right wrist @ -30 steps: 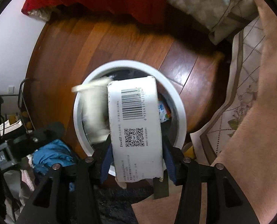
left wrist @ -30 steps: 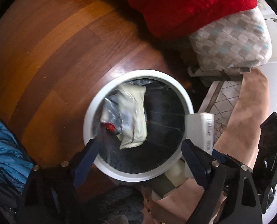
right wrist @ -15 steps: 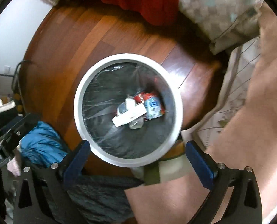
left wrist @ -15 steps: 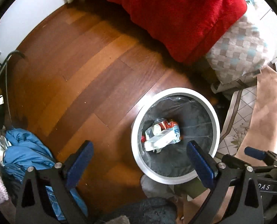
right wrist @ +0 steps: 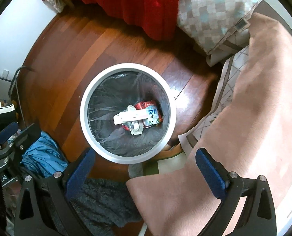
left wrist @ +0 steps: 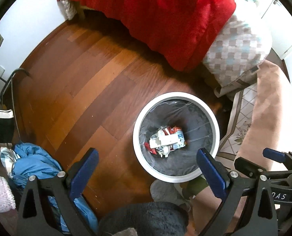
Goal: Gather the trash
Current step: 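Hold both open tools above the bin, then move back toward the table, then grasp the orange snack bag with the right tool while the left tool grasps the clear plastic tray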
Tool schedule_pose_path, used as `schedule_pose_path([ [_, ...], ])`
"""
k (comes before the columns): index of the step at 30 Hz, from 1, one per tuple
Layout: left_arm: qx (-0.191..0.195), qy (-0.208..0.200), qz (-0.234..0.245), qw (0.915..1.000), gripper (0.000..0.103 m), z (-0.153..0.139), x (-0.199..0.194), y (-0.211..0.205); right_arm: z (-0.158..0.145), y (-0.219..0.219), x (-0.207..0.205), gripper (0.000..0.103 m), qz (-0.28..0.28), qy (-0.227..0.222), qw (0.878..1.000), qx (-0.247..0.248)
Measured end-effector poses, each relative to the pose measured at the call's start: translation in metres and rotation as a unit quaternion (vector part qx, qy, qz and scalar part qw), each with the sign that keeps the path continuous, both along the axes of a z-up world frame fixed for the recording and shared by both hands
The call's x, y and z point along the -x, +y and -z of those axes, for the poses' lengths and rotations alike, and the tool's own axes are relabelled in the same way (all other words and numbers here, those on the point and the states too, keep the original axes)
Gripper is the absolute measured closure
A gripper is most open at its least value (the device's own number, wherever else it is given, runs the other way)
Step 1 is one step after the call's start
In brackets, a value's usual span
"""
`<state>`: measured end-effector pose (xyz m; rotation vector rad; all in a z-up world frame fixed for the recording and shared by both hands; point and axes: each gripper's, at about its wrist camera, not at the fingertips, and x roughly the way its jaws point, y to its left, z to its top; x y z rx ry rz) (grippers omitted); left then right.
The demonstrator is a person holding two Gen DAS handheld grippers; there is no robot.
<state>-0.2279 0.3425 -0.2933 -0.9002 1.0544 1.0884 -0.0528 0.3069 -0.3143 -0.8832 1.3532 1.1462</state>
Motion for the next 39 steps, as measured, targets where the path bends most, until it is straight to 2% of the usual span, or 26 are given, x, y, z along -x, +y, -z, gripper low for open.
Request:
schedule_pose_path([
  [13, -0.076, -0.009, 0.014, 0.997, 0.002, -0.083, 0.0, -0.04, -0.095, -0.048, -0.012, 0.0, 0.021, 0.007, 0.996, -0.092],
  [16, -0.094, -0.009, 0.017, 0.9954, 0.002, -0.103, -0.003, -0.052, -0.119, -0.061, -0.016, 0.0, 0.027, 0.02, 0.992, -0.119],
  [20, -0.114, 0.012, 0.012, 0.9933, 0.002, -0.127, -0.014, -0.067, -0.151, -0.083, -0.027, 0.0, 0.042, 0.056, 0.984, -0.161],
  [24, -0.124, -0.006, 0.019, 0.992, 0.002, -0.141, -0.033, -0.08, -0.173, -0.108, -0.048, 0.0, 0.065, 0.074, 0.976, -0.193],
  [28, -0.14, -0.011, 0.037, 0.9893, 0.002, -0.149, -0.074, -0.093, -0.186, -0.144, -0.097, 0.0, 0.113, 0.08, 0.968, -0.208],
  [32, -0.145, -0.023, 0.072, 0.9866, 0.002, -0.147, -0.134, -0.108, -0.178, -0.182, -0.161, 0.0, 0.167, 0.059, 0.964, -0.197],
  [35, -0.127, -0.033, 0.108, 0.9855, 0.002, -0.133, -0.195, -0.12, -0.165, -0.218, -0.224, 0.0, 0.217, 0.032, 0.96, -0.173],
  [39, -0.097, -0.037, 0.163, 0.9812, 0.002, -0.104, -0.29, -0.139, -0.139, -0.275, -0.328, 0.0, 0.304, -0.022, 0.944, -0.129],
])
